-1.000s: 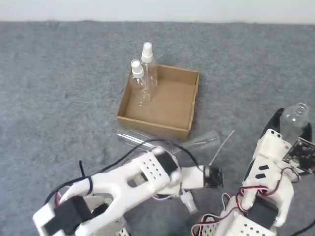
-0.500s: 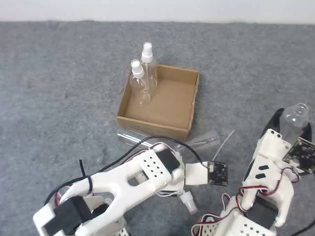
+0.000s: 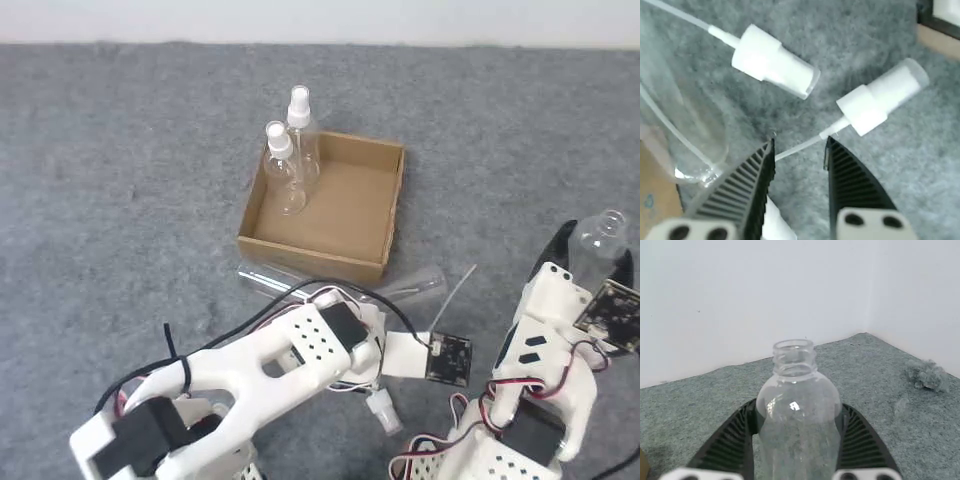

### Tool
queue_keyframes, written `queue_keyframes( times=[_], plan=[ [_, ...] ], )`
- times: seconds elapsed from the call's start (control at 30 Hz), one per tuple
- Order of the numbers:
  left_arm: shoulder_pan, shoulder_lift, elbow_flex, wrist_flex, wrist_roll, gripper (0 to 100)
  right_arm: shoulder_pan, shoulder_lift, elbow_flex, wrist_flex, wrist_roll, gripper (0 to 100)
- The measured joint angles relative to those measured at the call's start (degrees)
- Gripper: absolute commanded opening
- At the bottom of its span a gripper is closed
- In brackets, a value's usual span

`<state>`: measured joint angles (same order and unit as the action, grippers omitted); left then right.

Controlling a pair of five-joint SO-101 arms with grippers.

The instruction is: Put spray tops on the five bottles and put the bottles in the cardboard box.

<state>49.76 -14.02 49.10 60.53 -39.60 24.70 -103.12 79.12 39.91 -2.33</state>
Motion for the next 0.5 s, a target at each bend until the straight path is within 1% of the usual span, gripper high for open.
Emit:
queue_keyframes(
  times=[0.13,0.2,0.3,0.43,0.5],
  plan=[
    [0.1,1.8,0.0,0.0,-2.5,15,0.0,0.0,0.0,0.0,0.0,3.7],
    [0.1,4.7,-0.1,-0.2,-3.0,15,0.0,0.0,0.0,0.0,0.0,3.7],
    [0.1,10.5,-3.5,0.7,-3.2,14,0.0,0.0,0.0,0.0,0.0,3.7],
    [0.1,15.1,-7.8,3.8,-3.2,6,0.0,0.0,0.0,0.0,0.0,3.7],
    [0.3,15.2,-8.0,4.7,-3.3,4,0.0,0.0,0.0,0.0,0.0,3.7]
  ],
)
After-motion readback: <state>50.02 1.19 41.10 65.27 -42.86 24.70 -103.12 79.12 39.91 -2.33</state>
